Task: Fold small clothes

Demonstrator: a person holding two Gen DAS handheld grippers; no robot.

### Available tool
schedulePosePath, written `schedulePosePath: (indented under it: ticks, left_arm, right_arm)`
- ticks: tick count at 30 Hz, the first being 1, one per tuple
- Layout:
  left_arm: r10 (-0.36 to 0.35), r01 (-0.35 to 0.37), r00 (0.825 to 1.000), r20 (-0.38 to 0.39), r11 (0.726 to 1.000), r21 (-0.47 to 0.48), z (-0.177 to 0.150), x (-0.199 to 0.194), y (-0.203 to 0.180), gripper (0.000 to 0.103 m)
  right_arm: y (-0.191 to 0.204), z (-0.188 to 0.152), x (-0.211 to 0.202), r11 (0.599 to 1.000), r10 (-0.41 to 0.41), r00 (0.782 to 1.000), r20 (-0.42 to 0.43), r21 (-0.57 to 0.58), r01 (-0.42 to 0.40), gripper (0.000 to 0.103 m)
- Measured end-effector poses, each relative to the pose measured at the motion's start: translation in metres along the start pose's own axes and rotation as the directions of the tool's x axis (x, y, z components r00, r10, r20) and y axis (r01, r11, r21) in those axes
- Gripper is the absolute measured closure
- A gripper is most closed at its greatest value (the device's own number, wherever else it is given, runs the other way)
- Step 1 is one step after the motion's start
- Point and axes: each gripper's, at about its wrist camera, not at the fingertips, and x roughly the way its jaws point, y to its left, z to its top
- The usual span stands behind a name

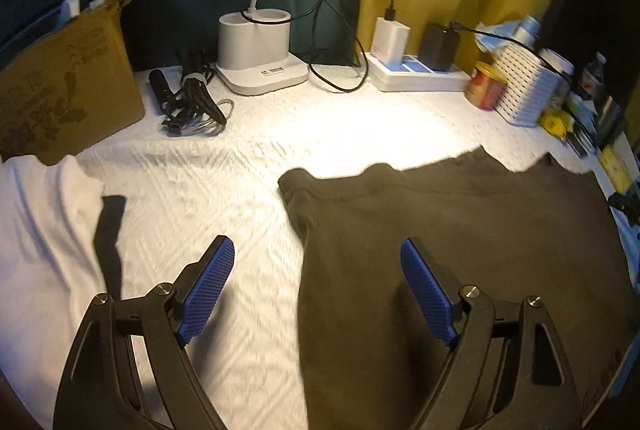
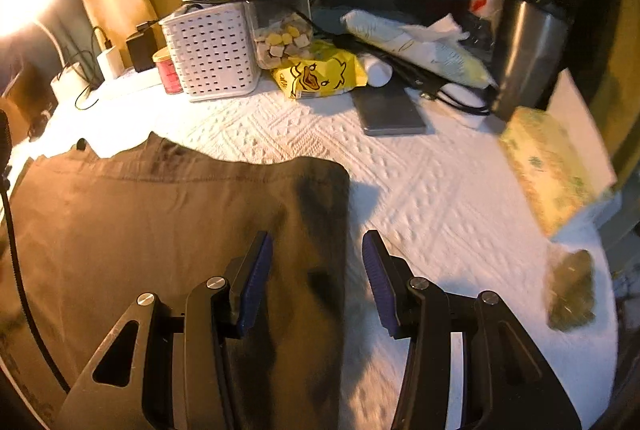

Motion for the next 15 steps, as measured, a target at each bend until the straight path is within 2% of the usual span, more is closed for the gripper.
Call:
schedulePosePath:
  ticks: [4,7,12,13,15]
  left_arm:
    - [-0.009,0.009,1.000,-0.015,1.000,0.006,0.008,0.017,0.000,0.019]
    - [-0.017,0.017,0.999,-0.040,1.000,0.016,0.011,0.027,-0.001,0.031]
    - [-0.005,0.007,0.999,-0.037,0.999,0.040,0.012,0.035,-0.004,0.035]
    - [-0.001,0.002,1.000,-0.031,0.999,0.051,0.012,0.036,-0.005,0.040]
    - [0.023,-0.021,0.999,-0.025,0.995,0.095,0.012,0.038,-0.010,0.064]
  right_arm:
    - [-0.003,0.009,0.020,1.000,0.016,0.999,-0.028,0.012,-0.016,0.053]
    - [-0.004,0.014,0.033,0.999,0.033,0.998,-0.048,0.022,-0.032,0.053]
    - [-0.006,0.020,0.040,0.998,0.057,0.997,-0.047,0.035,-0.056,0.053]
    - [-0.004,0.020,0.041,0.998,0.058,0.997,-0.046,0.029,-0.057,0.054]
    - [0.001,0.019,0.041,0.999,0.045,0.998,-0.042,0.005,-0.045,0.055]
